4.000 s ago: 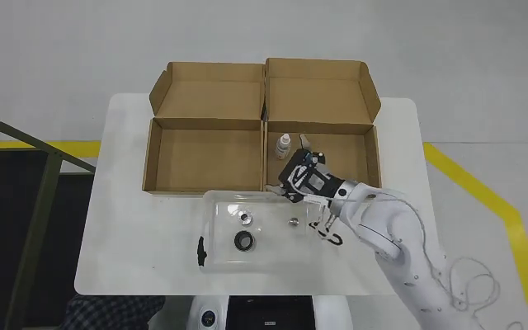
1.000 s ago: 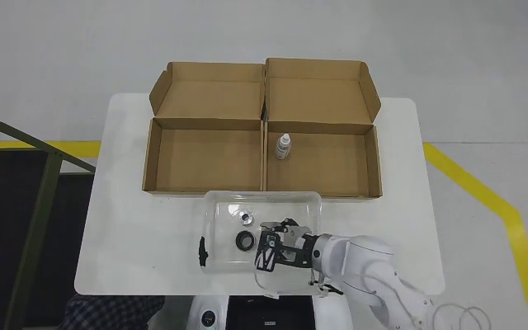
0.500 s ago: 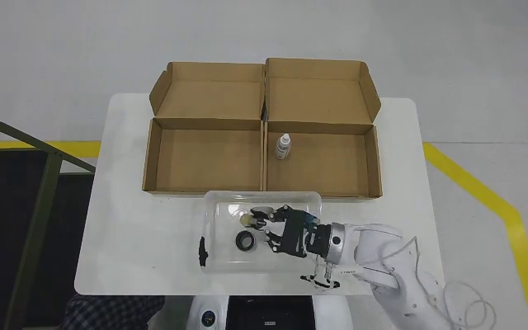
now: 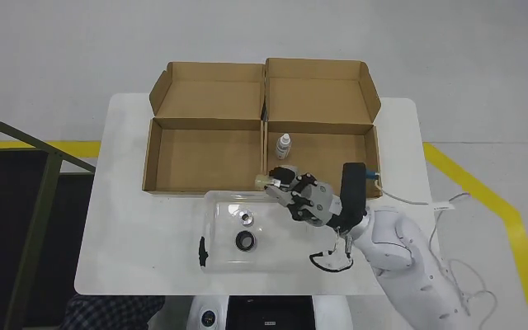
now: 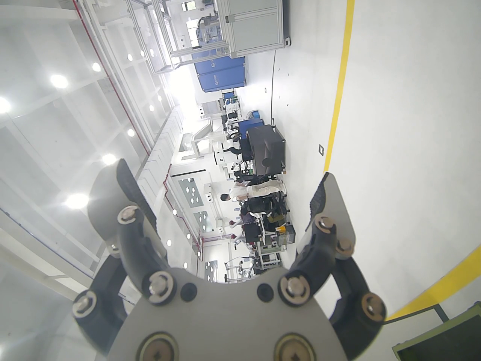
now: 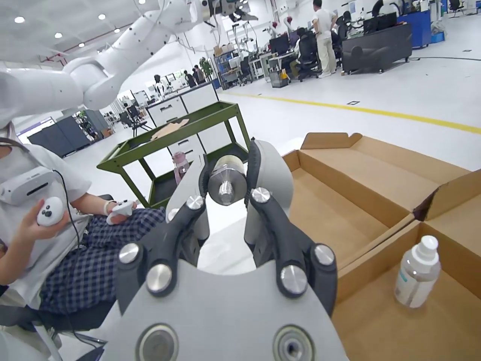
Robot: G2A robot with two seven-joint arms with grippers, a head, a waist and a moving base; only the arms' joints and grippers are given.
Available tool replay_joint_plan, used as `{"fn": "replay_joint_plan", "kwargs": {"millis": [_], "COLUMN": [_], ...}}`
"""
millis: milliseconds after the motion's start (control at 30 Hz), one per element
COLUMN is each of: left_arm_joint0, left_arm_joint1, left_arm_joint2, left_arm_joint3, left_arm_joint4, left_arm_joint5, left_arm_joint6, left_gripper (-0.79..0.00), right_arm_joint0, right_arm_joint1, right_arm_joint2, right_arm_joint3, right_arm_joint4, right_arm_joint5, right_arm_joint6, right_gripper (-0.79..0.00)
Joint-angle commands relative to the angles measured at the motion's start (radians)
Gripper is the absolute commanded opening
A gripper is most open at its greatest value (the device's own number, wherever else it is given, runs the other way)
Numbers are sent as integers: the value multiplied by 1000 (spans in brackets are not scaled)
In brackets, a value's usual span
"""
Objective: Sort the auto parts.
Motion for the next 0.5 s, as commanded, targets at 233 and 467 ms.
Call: {"fn": "replay_joint_plan", "kwargs": {"millis": [233,467], "left_arm_joint0": [0,0], "left_arm_joint1": [0,0], "left_arm_joint2": [0,0], "left_arm_joint3": [0,0], "left_arm_joint4": [0,0], "left_arm_joint5": [0,0], "left_arm_joint6": [0,0], "left_gripper": [0,0], "right_arm_joint0": [-15,-16], "right_arm_joint1": [3,3], "right_arm_joint2": [51,76], "right_arm_joint3": [-19,-33], "right_arm_joint4": [70,89], "right_arm_joint5": [-17,-13], "right_arm_joint6": [-31,-41], "right_gripper": [-785,-785]}}
